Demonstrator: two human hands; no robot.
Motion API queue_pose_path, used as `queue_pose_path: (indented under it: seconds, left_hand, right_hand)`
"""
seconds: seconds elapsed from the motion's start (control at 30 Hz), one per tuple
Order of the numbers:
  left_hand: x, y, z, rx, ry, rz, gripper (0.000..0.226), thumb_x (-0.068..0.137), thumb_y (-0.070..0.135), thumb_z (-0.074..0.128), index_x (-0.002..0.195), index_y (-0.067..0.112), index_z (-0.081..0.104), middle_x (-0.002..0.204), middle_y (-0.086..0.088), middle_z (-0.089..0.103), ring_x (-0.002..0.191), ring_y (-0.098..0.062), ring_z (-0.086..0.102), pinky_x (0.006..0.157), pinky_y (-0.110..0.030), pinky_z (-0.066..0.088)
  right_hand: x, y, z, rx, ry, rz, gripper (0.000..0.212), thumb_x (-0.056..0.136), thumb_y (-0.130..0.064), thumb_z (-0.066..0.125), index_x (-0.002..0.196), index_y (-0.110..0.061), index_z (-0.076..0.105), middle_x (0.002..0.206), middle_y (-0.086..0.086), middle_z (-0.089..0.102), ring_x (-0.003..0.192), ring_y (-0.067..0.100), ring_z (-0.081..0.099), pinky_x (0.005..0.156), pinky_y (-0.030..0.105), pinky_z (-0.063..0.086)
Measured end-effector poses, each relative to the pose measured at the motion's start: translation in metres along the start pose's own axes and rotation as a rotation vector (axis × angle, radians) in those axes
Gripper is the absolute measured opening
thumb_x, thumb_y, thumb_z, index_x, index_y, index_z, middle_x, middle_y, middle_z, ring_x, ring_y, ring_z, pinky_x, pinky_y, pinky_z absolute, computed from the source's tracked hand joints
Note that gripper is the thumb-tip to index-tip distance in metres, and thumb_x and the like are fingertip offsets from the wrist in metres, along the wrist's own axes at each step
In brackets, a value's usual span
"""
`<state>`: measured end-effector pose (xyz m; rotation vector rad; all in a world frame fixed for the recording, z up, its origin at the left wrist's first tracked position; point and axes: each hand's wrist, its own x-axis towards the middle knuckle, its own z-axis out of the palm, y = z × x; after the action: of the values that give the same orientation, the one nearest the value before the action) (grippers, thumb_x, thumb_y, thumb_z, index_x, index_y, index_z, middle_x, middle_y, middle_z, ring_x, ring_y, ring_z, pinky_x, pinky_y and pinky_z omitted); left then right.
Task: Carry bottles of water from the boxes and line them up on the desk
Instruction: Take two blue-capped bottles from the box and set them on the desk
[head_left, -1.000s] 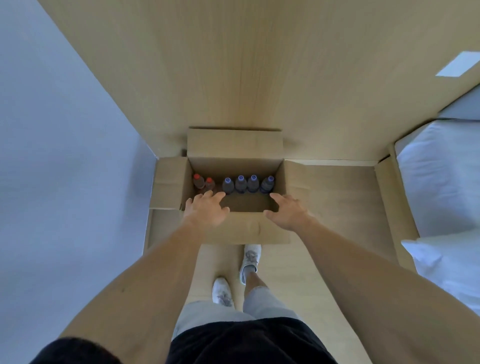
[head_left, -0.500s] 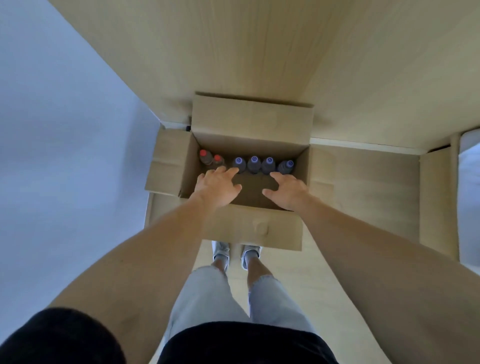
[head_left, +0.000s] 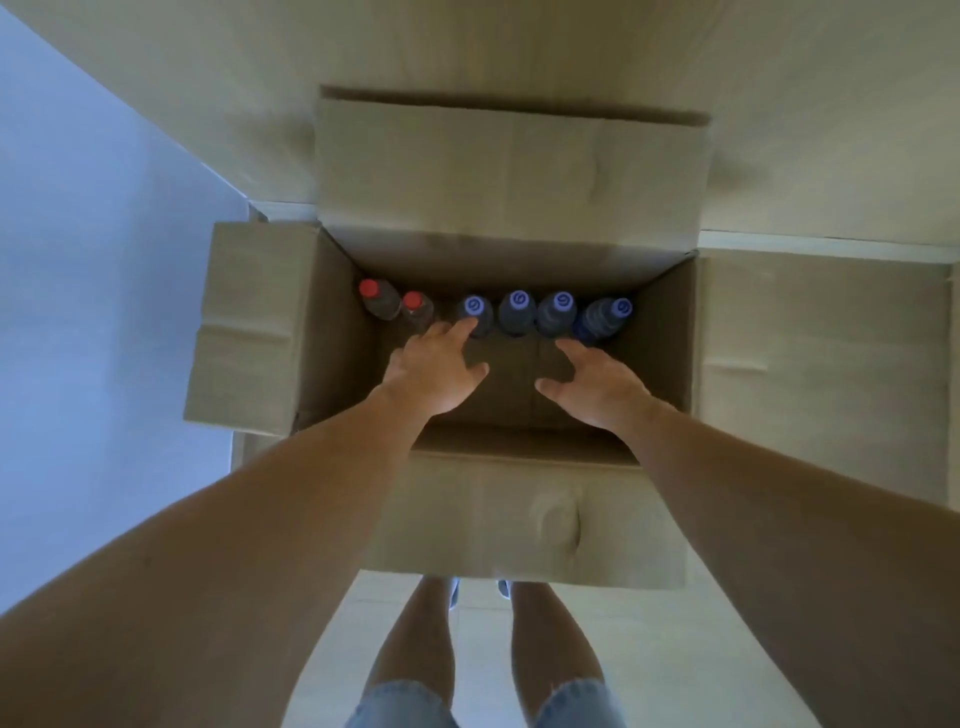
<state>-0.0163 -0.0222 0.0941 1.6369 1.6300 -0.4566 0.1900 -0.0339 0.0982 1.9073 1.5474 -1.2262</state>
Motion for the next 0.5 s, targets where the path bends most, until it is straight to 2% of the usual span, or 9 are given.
queue_pose_path:
  seconds: [0.27, 0.5]
  left_hand:
    - [0.088, -0.03, 0.062, -0.061, 0.011, -0.045, 0.091, 0.093, 0.048, 0.065, 0.16, 0.031, 0.005, 0.161, -0.009, 0.031, 0.14, -0.035, 0.042, 0.111, -0.052, 0.041]
    - [0.139, -0.043, 0.083, -0.175, 0.024, -0.038, 0.103, 0.091, 0.039, 0.07, 0.161, 0.023, -0.004, 0.164, -0.011, 0.023, 0.147, -0.034, 0.032, 0.117, -0.045, 0.033]
  right_hand:
    - [0.097, -0.003, 0.053, 0.06, 0.014, -0.018, 0.076, 0.091, -0.052, 0.06, 0.155, -0.032, 0.024, 0.159, 0.001, 0.031, 0.142, 0.028, 0.036, 0.113, 0.043, 0.036]
    - [0.146, -0.004, 0.082, 0.105, 0.185, -0.044, 0.084, 0.092, -0.037, 0.066, 0.157, -0.023, 0.015, 0.16, 0.006, 0.027, 0.142, 0.028, 0.036, 0.108, 0.041, 0.04]
